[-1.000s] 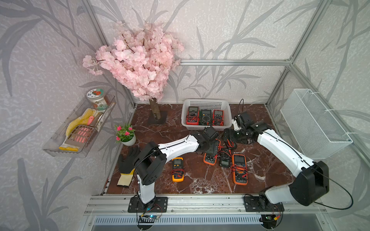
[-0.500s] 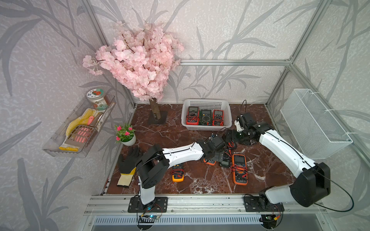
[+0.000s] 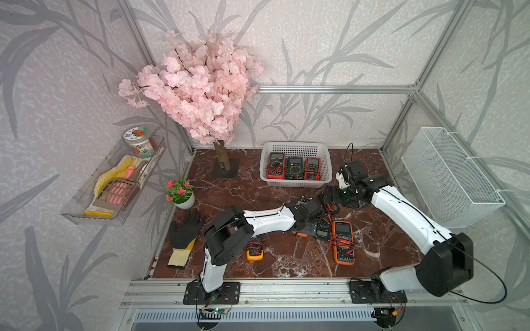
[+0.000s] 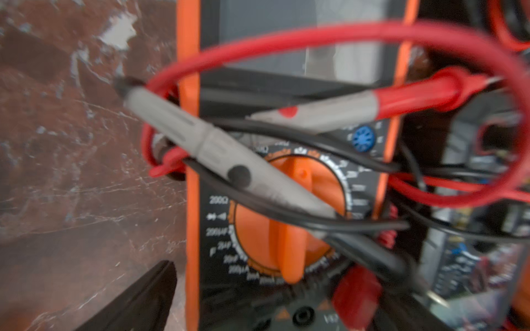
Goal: Put the multimeter into the basket
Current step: Pick up the multimeter from the center of the board.
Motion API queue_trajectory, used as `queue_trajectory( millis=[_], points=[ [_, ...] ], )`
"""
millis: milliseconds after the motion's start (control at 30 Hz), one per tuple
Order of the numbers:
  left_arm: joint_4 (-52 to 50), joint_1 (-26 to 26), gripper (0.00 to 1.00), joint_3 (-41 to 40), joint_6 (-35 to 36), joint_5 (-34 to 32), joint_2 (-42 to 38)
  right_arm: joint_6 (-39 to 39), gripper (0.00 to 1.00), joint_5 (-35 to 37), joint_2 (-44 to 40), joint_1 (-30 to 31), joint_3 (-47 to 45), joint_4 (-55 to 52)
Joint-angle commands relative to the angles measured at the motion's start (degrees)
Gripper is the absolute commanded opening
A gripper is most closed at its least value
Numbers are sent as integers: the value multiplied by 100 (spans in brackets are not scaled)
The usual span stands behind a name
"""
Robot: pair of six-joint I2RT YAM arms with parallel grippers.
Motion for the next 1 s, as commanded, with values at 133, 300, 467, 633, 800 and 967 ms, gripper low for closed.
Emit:
queue_trajectory(
  millis=[133, 300, 467, 633, 800, 967],
  points=[
    [29, 5, 93, 8, 105, -115, 320, 11, 99, 0, -156, -38, -18, -159],
    [106, 38, 76, -18, 213, -43, 232, 19, 99, -43, -187, -40, -14, -169],
    [77, 100, 72, 32, 309, -26, 216, 12, 99, -56, -209, -38, -55, -195],
    [72, 116, 45, 32, 379, 11, 148, 24, 99, -64, -231, -41, -66, -197],
    [-182, 129, 11, 67, 478, -141, -80, 42, 99, -87, -221, -41, -45, -171],
    [-441, 138, 0, -10, 558, -305, -417, 64, 99, -99, -192, -41, -39, -127]
  ],
)
